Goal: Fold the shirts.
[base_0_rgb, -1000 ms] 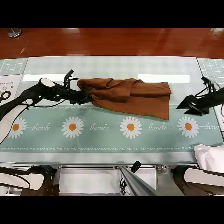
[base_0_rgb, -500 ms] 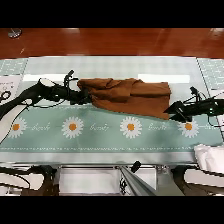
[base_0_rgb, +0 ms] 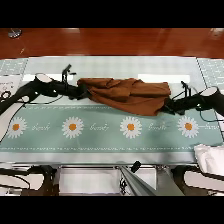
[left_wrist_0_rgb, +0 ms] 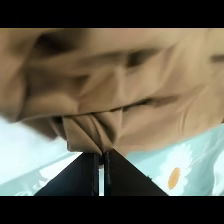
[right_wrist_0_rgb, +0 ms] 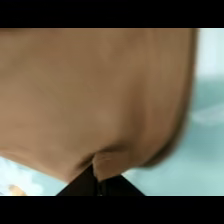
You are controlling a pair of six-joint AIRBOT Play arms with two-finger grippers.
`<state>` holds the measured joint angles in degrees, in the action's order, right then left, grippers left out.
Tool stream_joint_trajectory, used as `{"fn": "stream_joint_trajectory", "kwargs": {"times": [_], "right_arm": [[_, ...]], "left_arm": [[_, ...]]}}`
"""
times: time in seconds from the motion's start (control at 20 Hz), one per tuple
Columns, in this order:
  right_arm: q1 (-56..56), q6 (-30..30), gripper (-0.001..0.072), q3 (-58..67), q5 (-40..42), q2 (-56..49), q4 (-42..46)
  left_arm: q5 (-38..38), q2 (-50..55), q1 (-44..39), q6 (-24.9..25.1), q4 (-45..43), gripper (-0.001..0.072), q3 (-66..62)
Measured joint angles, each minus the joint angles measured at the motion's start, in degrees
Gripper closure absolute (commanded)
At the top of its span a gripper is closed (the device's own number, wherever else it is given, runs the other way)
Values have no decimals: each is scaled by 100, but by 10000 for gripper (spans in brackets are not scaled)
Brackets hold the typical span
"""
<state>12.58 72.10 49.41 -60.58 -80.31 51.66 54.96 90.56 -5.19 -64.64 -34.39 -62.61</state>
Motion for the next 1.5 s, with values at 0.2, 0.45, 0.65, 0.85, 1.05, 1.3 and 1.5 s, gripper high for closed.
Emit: {"fn": "stream_joint_trajectory", "kwargs": {"times": [0.2, 0.45, 0.65, 0.85, 1.05, 1.3, 1.5], "right_arm": [[-61, -120, 686, 848, -90, 833, -7], [-81, -160, 686, 2518, 186, 2181, -20], [-81, 68, 686, 3965, 490, 3001, -15], [-81, 461, 686, 5095, 562, 3517, 201], [-81, 914, 686, 5755, 39, 3838, 651], [-81, 1349, 686, 6078, -1528, 3901, 1272], [-92, 1453, 686, 6078, -3246, 3473, 1633]], "left_arm": [[26, -815, 136, 9, -131, 682, -706], [28, -2225, 267, 46, -190, 682, -2194], [-103, -3204, 299, 61, -205, 681, -3637], [-164, -4026, 306, -122, -595, 681, -4647], [227, -4752, 306, -804, -1414, 681, -5007], [2017, -5053, 306, -1919, -2371, 680, -5047], [3512, -4931, 304, -2616, -2612, 680, -4741]]}}
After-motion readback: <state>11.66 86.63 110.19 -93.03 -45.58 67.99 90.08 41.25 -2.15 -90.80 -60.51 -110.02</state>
